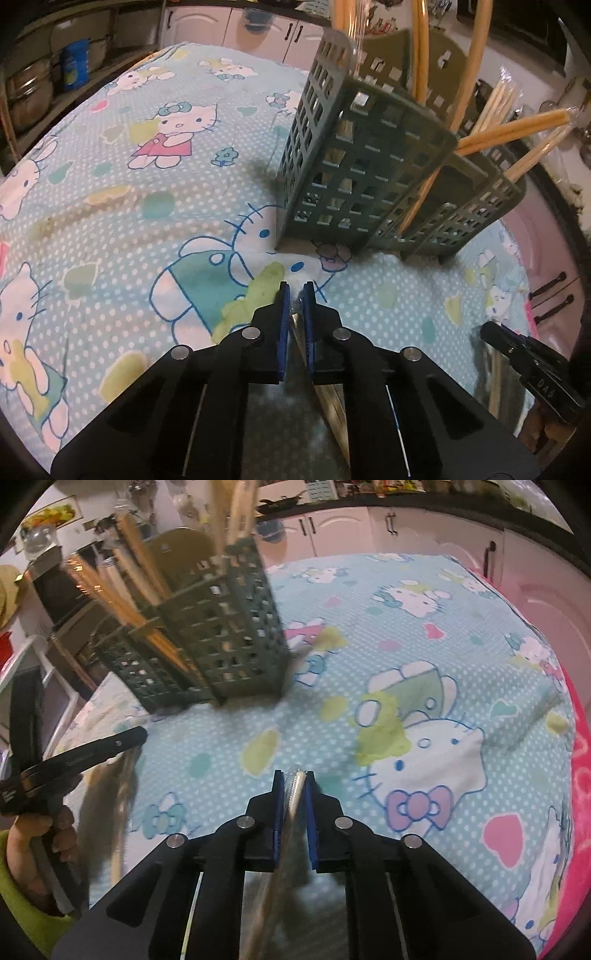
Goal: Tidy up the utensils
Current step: 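Lift the left tool's chopstick over the caddy while the right tool carries its own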
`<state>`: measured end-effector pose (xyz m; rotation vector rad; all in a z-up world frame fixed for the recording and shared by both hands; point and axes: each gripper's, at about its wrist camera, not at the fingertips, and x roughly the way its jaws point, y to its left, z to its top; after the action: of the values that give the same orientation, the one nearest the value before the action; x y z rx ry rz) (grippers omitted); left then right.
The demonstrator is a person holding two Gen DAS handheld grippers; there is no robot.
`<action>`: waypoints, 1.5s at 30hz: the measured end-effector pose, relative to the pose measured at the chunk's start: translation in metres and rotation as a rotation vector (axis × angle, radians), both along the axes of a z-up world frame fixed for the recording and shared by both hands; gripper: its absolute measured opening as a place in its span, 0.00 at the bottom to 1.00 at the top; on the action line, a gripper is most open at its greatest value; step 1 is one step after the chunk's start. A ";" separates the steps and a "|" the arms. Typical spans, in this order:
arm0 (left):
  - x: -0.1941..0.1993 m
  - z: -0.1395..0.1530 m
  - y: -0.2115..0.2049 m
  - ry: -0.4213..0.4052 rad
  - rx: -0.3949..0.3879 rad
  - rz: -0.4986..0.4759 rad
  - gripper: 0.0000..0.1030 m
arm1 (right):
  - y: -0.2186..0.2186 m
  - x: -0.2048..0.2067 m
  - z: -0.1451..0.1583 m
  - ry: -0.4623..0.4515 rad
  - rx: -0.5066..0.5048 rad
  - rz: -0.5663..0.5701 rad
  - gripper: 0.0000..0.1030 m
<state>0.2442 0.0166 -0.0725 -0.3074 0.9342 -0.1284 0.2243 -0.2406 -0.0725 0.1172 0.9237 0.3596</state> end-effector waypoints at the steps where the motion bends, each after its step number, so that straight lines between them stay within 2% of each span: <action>1: -0.003 0.003 0.001 -0.011 -0.006 -0.003 0.02 | 0.002 -0.002 0.003 -0.004 0.005 0.008 0.10; 6: -0.020 0.022 0.005 -0.071 -0.048 -0.020 0.02 | 0.016 -0.013 0.023 -0.046 0.016 0.056 0.09; 12: -0.041 0.060 0.013 -0.170 -0.077 -0.025 0.02 | 0.033 -0.027 0.054 -0.116 0.043 0.103 0.09; 24: -0.066 0.138 0.023 -0.361 -0.087 -0.038 0.02 | 0.047 -0.052 0.125 -0.303 0.082 0.144 0.08; 36: -0.076 0.202 0.025 -0.514 -0.069 -0.055 0.02 | 0.043 -0.057 0.178 -0.461 0.113 0.115 0.07; 45: -0.072 0.236 0.024 -0.586 -0.064 -0.066 0.01 | 0.027 -0.047 0.206 -0.557 0.132 0.056 0.07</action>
<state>0.1724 0.0403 0.1638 -0.2762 0.3590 -0.2917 0.1772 -0.2133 0.1339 0.1050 0.3528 0.4748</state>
